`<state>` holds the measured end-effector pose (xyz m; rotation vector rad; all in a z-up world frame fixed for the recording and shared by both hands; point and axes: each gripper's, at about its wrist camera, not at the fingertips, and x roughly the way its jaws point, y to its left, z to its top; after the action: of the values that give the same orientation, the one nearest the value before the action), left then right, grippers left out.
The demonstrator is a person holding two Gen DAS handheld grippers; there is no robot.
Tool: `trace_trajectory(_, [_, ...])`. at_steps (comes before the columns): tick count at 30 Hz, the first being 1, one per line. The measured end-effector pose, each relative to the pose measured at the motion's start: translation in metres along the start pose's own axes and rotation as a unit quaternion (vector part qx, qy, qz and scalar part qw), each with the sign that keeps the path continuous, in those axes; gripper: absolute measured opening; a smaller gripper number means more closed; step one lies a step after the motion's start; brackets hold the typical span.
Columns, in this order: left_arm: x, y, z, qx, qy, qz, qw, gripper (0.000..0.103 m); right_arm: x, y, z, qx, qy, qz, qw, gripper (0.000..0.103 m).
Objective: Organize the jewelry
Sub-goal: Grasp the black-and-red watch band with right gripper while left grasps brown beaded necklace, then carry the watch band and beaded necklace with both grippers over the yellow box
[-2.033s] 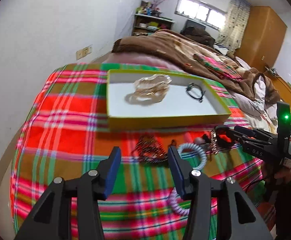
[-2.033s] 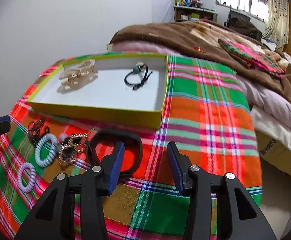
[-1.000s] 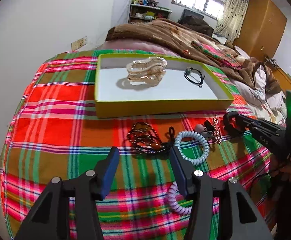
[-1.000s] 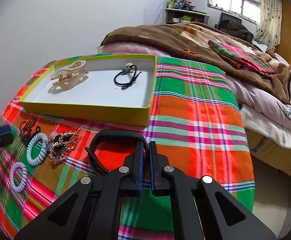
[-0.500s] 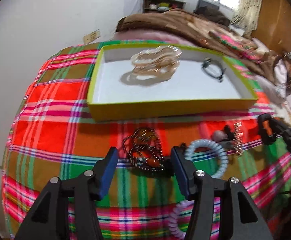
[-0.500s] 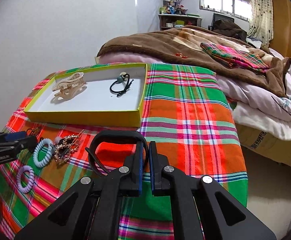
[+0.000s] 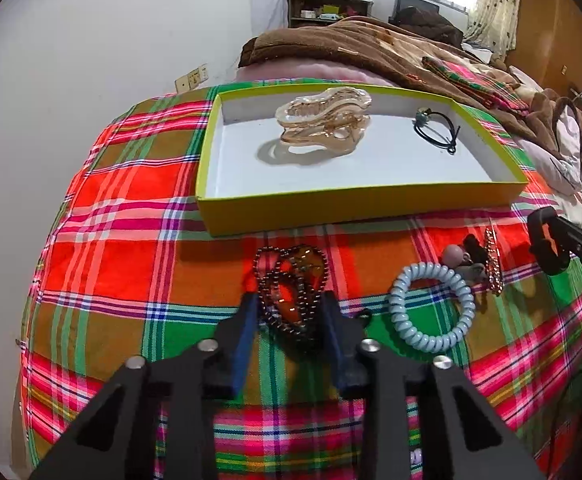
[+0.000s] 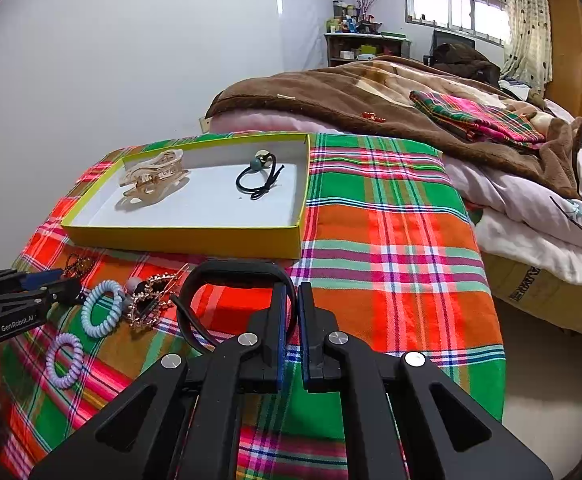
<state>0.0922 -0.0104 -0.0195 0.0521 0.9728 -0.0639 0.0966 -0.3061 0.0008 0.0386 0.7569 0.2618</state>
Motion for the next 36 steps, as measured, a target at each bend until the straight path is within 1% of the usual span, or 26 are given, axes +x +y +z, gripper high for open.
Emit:
trace_trajectory(2, [-0.001, 0.001, -0.001, -0.004, -0.003, -0.001, 1.0, 0.026, 0.0, 0.001, 0.0, 0.0, 0.0, 0.001, 1.0, 0.005])
trace_trajectory(4, [-0.001, 0.003, -0.002, -0.008, -0.005, -0.007, 0.9999, 0.019, -0.001, 0.003, 0.0, -0.001, -0.001, 0.001, 1.0, 0.005])
trace_trajectory(7, [-0.002, 0.006, -0.003, -0.013, -0.007, -0.013, 0.9998, 0.016, -0.002, 0.003, 0.0, 0.0, -0.002, -0.001, 1.0, 0.005])
trace_trajectory(15, [-0.007, 0.01, -0.003, -0.021, -0.019, -0.023, 0.9993, 0.016, -0.007, 0.006, 0.0, 0.001, -0.005, -0.002, 1.0, 0.005])
trace_trajectory(20, [-0.017, 0.011, -0.002, -0.023, -0.032, -0.031, 0.9987, 0.016, -0.01, 0.008, 0.001, 0.0, -0.005, 0.003, 1.0, 0.005])
trace_trajectory(36, [-0.048, 0.018, 0.017, -0.031, -0.07, -0.059, 0.9953, 0.014, -0.024, 0.021, 0.021, -0.009, -0.023, 0.004, 1.0, 0.005])
